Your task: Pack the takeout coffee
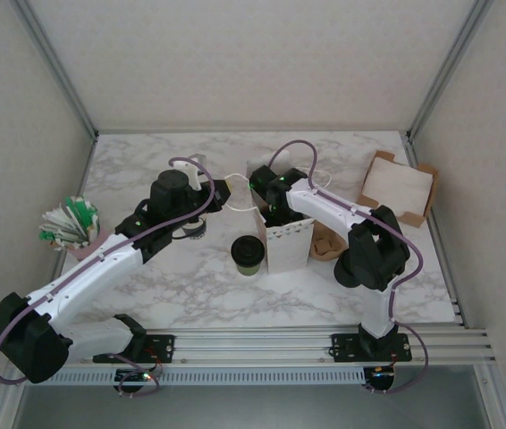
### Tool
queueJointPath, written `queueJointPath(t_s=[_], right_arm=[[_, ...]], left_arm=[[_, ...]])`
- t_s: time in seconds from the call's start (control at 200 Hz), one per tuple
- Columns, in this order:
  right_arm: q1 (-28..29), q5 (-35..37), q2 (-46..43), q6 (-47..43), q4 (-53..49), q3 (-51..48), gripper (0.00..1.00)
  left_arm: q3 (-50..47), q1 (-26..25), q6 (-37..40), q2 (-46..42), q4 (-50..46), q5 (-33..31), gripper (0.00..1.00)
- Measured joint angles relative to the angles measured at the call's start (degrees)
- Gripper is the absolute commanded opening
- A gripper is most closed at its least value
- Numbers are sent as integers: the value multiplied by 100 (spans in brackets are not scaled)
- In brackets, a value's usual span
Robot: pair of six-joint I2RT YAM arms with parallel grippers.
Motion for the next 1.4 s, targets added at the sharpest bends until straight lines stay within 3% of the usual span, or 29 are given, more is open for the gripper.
queueJointPath(t_s=[0.09, 0.355, 0.576, 0.941, 1.222, 1.317, 1.402], right_arm=[[-2, -2, -66, -26, -70, 17, 54], [-35, -4, -398, -105, -334, 592, 60], [-103, -63, -518, -188, -492, 1115, 72], [-109, -205, -1222, -284, -802, 1746, 99], [-109, -356, -1875, -299, -813, 1871, 99], [-109, -389, -2162, -302, -752, 1821, 99], [-109, -431, -2461, -319, -673, 1740, 99]], left_arm=[[0, 0, -4, 0, 2, 0, 9], [0, 0, -42, 0, 9, -11, 16], [0, 0, -44, 20, 85, -111, 23], [26, -20, -26, 94, 85, -127, 59], [321, -33, 42, 70, 74, -125, 92], [400, -33, 94, 7, 33, -125, 99], [479, -33, 118, -66, -22, -127, 100]])
